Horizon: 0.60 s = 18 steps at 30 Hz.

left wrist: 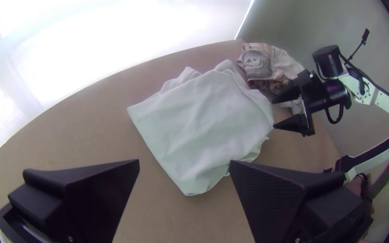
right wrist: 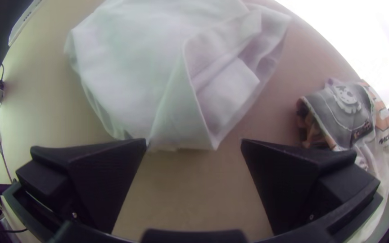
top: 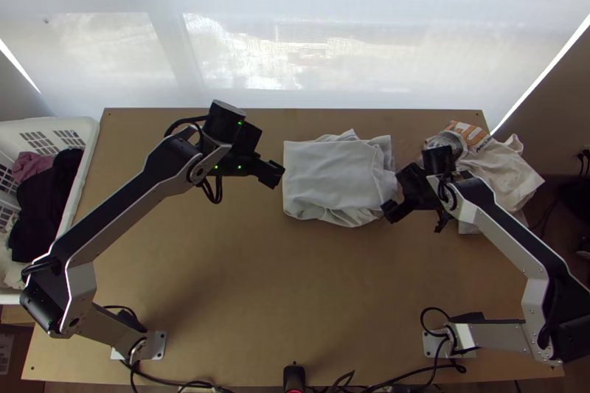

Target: Fold the t-shirt

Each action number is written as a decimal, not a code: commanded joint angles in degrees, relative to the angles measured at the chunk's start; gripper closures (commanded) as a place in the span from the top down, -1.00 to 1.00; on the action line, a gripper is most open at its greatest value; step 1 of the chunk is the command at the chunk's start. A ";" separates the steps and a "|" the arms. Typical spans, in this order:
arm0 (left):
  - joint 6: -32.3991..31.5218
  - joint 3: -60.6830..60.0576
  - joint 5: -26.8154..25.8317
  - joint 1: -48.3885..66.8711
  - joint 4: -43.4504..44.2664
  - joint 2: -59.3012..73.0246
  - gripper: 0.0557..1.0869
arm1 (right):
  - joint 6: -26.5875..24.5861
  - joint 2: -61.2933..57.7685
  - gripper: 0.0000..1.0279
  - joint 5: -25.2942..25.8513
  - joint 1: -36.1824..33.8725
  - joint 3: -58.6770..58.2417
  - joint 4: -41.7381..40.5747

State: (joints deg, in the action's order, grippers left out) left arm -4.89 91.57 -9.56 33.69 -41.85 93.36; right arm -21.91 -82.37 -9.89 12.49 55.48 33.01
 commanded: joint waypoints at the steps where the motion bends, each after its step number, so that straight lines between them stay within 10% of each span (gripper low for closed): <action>1: 0.05 -0.16 0.16 0.15 -0.52 -0.55 0.89 | -0.68 3.71 0.91 0.13 -3.70 -5.21 0.12; 18: 0.58 -1.22 1.48 0.15 -0.34 -0.46 0.89 | 2.58 4.32 0.91 4.18 20.29 6.48 -0.67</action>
State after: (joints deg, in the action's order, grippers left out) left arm -4.43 90.85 -8.47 34.02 -42.02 93.14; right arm -18.35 -76.51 -8.75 23.16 60.71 33.91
